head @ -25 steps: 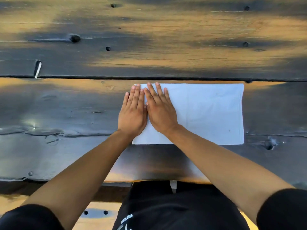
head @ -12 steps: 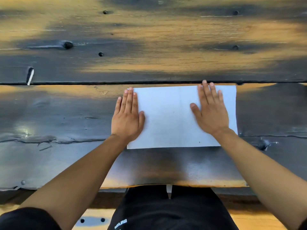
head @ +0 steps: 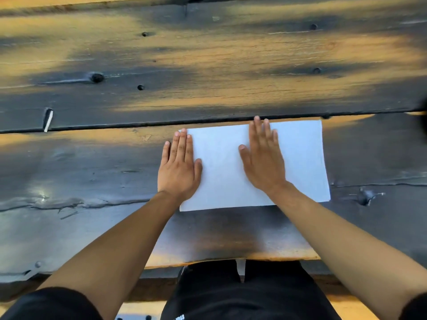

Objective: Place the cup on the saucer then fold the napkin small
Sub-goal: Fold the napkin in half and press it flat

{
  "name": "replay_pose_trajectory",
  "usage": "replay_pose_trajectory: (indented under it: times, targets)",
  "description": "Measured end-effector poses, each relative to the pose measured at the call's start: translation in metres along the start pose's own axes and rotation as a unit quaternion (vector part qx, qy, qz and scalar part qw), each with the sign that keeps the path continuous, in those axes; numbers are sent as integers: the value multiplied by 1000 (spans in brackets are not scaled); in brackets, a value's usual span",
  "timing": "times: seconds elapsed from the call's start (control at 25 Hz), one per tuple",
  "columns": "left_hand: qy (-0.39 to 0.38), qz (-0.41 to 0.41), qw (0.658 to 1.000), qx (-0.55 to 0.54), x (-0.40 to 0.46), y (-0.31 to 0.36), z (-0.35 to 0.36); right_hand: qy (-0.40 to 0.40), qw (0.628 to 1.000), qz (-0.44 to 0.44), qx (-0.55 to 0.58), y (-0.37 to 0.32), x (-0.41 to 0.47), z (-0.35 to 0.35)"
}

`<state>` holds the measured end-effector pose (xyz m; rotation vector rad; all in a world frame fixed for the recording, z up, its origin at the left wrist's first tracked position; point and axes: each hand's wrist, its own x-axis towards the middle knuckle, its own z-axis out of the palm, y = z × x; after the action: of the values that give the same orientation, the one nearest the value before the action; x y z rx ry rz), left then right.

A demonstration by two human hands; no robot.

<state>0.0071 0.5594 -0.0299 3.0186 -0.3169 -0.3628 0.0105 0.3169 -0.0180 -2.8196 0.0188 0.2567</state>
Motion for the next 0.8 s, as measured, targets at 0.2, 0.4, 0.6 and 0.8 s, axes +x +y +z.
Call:
replay_pose_trajectory:
  times: [0.2,0.4,0.6,0.8]
  targets:
    - [7,4,1000,-4,-1,-1,-1,-27,994,-101,-31,-90,-8,42]
    - [0,5,1000,-10,0,-2,0,-9,989,-110,-100,-25,-13,34]
    - [-5,4,1000,-13,0,-2,-1,-6,993,-2,-115,74,-14,1]
    - [-8,0,1000,-11,-1,-1,-1,-12,995,74,-69,97,-15,-17]
